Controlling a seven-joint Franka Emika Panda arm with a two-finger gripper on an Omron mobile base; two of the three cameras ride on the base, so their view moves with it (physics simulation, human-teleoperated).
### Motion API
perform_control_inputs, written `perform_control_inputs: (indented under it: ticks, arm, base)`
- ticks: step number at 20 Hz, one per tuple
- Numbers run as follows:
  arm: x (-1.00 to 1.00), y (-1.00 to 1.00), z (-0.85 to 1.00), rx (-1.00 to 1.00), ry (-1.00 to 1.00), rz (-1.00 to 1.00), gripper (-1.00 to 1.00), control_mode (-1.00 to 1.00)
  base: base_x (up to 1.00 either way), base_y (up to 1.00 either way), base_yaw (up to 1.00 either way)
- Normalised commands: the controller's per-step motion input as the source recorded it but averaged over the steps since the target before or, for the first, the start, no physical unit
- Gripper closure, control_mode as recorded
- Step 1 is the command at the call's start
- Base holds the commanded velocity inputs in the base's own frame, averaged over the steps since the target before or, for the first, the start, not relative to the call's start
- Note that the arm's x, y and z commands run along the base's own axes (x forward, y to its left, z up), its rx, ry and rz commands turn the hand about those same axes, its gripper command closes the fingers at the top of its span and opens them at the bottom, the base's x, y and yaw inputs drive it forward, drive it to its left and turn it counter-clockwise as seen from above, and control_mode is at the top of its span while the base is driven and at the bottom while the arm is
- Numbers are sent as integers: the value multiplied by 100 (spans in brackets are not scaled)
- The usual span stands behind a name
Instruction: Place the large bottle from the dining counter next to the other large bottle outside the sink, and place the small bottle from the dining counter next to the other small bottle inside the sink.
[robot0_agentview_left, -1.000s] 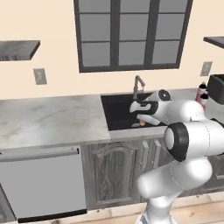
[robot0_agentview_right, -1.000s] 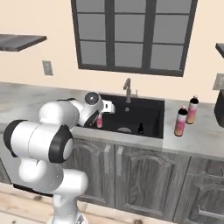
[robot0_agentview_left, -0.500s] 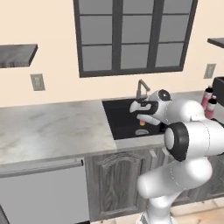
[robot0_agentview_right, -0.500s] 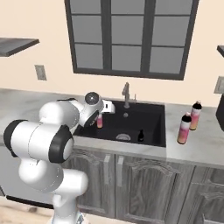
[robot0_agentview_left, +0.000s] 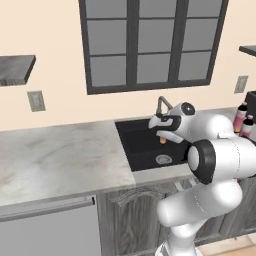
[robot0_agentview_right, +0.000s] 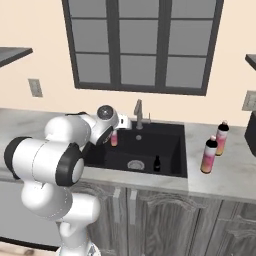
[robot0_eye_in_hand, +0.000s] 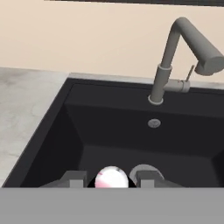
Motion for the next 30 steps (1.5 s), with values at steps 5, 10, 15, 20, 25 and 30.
perform_control_inputs:
  ticks: [5,10,15,20,25,30]
  arm:
    - [0,0,0,0,0,0,100,100]
    - [0,0,0,0,0,0,100,100]
    - [0,0,0,0,0,0,100,100]
    - [1,1,0,0,0,0,100,-100]
    - [1,5,0,0,0,0,100,-100]
    - [8,2,-1,0,0,0,100,-100]
  base:
    - [16,0,0]
    - [2,0,0]
    - [4,0,0]
    - [1,0,0]
    - [0,0,0]
    - [0,0,0]
